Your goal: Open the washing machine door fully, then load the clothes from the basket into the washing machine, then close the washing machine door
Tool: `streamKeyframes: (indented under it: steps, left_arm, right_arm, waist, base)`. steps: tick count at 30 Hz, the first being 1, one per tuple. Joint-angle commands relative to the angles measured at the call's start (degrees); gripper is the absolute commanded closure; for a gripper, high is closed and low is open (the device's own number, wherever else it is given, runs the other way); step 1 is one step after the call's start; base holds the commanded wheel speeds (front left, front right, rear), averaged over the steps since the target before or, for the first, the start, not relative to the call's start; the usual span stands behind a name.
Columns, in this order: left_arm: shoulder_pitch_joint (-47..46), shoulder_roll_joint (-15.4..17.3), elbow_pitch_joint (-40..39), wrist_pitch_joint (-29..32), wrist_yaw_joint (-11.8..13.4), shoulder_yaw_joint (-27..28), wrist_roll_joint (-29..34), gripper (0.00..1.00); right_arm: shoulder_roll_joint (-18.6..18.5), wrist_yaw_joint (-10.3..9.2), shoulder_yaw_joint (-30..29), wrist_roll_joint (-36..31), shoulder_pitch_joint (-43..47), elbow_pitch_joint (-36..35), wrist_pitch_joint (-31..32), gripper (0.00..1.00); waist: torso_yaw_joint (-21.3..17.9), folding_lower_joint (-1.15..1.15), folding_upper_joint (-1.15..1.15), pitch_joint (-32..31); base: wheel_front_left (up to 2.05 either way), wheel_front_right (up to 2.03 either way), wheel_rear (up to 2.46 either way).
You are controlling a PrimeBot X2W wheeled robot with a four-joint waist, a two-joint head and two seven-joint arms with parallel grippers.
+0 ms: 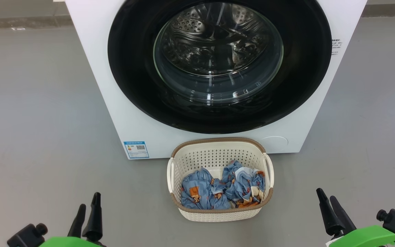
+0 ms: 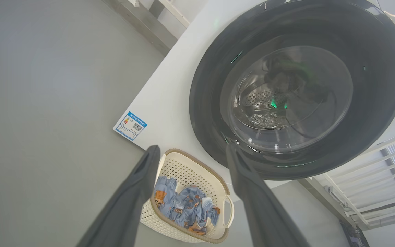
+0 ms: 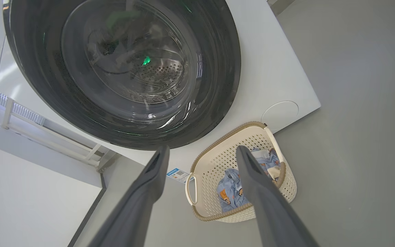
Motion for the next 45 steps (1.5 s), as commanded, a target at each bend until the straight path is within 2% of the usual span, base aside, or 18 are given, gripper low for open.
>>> streamKeyframes:
  steps: [1, 21, 45]
  left_arm:
    - [-0.3, 1.1, -1.9, -1.0, 0.3, 0.7, 1.9, 0.00]
    - [0.1, 1.3, -3.9, -4.5, 0.8, -0.6, 17.5, 0.00]
    - [0.8, 1.6, -5.2, -8.4, 1.7, -1.4, 32.6, 0.00]
  right_arm:
    - [-1.1, -0.03, 1.0, -1.6, -2.7, -1.6, -0.9, 0.00]
    - [-3.1, -0.05, 3.2, -13.6, -2.9, -1.7, -4.4, 0.00]
    - [-4.4, -0.06, 2.3, -26.6, -1.3, -2.3, -8.3, 0.00]
  waist:
    - [0.0, 0.00, 0.00, 0.0]
    - [0.1, 0.00, 0.00, 0.4]
    - [0.2, 0.00, 0.00, 0.2]
  base:
    - [0.00, 0.00, 0.00]
    - [0.00, 0.00, 0.00]
    - [0.00, 0.00, 0.00]
